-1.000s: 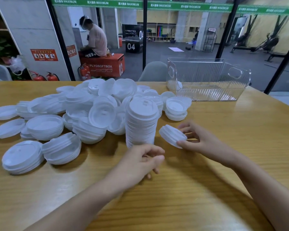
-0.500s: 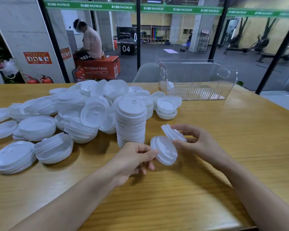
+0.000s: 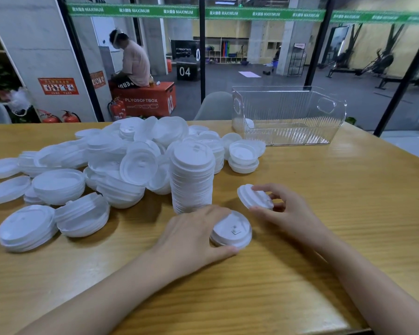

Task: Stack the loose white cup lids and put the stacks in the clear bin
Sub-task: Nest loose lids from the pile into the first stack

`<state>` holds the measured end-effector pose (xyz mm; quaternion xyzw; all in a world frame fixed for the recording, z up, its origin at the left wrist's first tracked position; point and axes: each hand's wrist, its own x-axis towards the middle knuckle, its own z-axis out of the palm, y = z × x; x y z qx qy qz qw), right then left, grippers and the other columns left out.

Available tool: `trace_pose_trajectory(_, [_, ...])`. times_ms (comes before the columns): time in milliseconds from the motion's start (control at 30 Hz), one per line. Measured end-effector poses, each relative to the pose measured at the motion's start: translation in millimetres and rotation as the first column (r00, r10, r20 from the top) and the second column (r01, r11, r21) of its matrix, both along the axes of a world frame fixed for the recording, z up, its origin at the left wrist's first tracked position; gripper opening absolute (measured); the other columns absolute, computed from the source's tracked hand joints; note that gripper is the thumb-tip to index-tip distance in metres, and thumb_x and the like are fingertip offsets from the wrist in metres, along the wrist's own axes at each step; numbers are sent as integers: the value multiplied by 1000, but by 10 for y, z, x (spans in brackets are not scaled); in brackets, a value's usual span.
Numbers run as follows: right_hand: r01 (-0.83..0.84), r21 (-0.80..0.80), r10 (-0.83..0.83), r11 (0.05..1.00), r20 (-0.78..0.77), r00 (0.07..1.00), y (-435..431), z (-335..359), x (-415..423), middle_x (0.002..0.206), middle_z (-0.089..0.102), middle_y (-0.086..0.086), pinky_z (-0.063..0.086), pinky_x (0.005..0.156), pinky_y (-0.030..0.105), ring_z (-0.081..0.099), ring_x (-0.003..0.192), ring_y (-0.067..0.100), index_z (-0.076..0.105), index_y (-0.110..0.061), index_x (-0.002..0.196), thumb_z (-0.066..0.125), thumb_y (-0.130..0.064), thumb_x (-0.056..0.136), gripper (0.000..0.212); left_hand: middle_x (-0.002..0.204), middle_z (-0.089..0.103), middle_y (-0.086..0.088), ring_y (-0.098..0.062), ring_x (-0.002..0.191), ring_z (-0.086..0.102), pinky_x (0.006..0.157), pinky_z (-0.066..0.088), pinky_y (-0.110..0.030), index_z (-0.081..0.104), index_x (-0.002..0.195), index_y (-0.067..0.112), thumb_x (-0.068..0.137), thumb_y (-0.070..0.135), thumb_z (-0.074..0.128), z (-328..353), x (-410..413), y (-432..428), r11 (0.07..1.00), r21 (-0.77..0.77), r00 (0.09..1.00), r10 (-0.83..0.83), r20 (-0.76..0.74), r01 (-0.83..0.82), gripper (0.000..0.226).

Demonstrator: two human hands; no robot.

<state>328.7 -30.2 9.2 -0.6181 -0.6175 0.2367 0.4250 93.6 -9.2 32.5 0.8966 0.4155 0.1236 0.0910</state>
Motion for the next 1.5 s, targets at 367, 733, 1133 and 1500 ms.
trace_pose_trajectory(367, [114,130,-104,985,-82,991,53,-2,56,120,64,-11,47,86,18,60,104,1,63,-45,110,67,-64,61,53,118,59,18,3,80,57,67,55,-32,61,117,34,72,69,62,468,-13,-37,935,354,846,-204,493,19,57])
trace_pose_trajectory(733, [108,82,-105,991,-45,993,35,-4,15,119,61,-15,43,86,16,55,104,-4,65,-41,113,78,-33,80,36,116,54,27,-4,110,35,92,23,-29,62,118,41,64,79,50,647,-355,595,947,260,875,42,483,-189,66])
trace_pose_trajectory(1133, [76,98,-70,992,-62,996,-4,76,-61,120,62,-16,48,96,27,57,108,-2,66,-39,112,73,-48,71,42,111,50,35,1,111,34,91,22,-27,60,116,45,59,82,49,503,-342,700,974,129,867,100,489,-185,69])
trace_pose_trajectory(1500, [-212,245,193,946,100,976,353,893,-483,123,60,-23,38,102,20,52,120,1,64,-39,117,76,-50,76,43,130,46,32,0,123,42,97,32,-13,37,134,52,61,73,63,264,-438,698,994,-8,732,87,675,-111,80])
